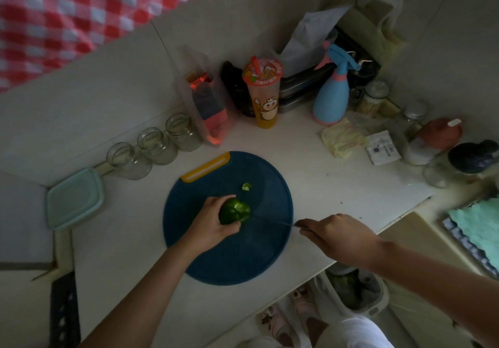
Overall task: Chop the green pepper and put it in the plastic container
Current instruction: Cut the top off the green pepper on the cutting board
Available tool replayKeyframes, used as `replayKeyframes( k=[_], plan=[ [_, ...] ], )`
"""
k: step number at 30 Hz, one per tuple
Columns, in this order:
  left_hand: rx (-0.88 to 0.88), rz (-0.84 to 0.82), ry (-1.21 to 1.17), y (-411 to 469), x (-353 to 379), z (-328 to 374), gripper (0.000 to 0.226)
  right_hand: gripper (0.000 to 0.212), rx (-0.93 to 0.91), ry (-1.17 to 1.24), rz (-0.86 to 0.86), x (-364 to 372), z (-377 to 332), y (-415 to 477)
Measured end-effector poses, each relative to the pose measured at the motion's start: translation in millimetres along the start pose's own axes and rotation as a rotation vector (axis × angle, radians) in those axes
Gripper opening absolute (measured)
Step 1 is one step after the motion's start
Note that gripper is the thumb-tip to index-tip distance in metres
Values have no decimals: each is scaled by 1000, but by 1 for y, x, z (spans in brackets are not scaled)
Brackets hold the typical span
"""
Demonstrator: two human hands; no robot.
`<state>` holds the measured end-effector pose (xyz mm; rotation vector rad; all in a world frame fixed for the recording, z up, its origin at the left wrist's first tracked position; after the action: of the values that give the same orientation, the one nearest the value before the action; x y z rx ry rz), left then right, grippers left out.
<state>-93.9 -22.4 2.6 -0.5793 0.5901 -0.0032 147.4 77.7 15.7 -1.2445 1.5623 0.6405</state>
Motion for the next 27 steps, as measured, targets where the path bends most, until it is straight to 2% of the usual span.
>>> replayKeyframes(
  k=[3, 4, 7, 9, 16, 27],
  plan=[
    [41, -9, -80, 2, 1, 0, 58, 92, 14, 1, -25, 6, 4, -2],
    [51, -11, -71, 3, 3, 0, 56, 88, 20, 12, -41, 6, 4, -1],
    [69, -1, -42, 5, 11, 1, 54, 57, 32, 18, -103, 4, 3, 1],
    [79, 17, -47, 7, 12, -1, 53, 49, 41, -8, -114, 3, 3, 1],
    [29, 131, -97, 11, 10, -5, 61, 46, 81, -5, -171, 9, 7, -6],
    [36, 217, -149, 11, 12, -5, 51, 46, 123, 7, -166, 11, 5, -5]
  ],
)
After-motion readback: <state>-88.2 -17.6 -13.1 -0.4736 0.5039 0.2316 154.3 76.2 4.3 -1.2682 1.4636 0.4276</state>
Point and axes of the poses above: each hand's wrist, its own y-axis towards the middle knuckle, its own x-axis out of the palm, z = x × y, the point moved 4 cm from there along y, towards the middle knuckle, and after that the axes turned 10 degrees about -z, right-handed, at the moved point
